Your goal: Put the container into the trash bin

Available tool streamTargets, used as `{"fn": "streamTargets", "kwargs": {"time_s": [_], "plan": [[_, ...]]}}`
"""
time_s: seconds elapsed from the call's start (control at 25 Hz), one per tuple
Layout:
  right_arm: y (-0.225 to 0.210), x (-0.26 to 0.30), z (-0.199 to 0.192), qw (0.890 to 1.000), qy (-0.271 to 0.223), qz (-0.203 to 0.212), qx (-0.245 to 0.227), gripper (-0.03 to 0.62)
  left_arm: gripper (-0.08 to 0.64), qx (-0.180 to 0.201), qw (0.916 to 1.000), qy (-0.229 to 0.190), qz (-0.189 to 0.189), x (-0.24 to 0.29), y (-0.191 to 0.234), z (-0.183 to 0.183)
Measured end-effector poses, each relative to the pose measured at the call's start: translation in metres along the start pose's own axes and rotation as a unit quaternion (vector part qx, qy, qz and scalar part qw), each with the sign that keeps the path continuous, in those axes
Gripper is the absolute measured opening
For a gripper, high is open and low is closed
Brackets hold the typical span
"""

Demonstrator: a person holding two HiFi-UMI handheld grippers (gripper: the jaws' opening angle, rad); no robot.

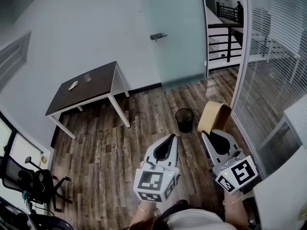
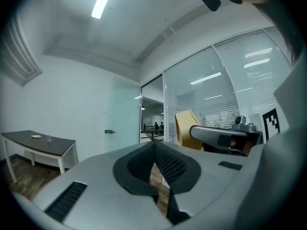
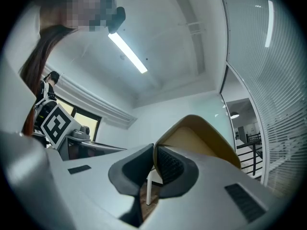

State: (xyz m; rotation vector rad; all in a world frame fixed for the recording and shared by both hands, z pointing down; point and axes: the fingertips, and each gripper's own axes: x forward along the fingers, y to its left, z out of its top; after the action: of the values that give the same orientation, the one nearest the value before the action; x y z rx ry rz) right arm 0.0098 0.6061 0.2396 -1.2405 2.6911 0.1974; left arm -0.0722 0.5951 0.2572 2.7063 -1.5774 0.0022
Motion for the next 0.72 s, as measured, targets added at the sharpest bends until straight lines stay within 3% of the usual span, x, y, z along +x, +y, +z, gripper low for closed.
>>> {"fn": "streamTargets", "kwargs": {"time_s": [0.36, 0.72], "plan": [[0.016, 0.064, 0.002, 1.0, 0.01, -0.009, -0.015, 0.028, 0.02, -0.013, 0.9998, -0.008, -0.01, 0.01, 0.063, 0.013], [0.0, 0.099, -0.013, 0.999, 0.026, -0.022, -0.019, 0.028, 0.019, -0.027, 0.9993, 0.002, -0.025, 0.042, 0.089, 0.006]]}}
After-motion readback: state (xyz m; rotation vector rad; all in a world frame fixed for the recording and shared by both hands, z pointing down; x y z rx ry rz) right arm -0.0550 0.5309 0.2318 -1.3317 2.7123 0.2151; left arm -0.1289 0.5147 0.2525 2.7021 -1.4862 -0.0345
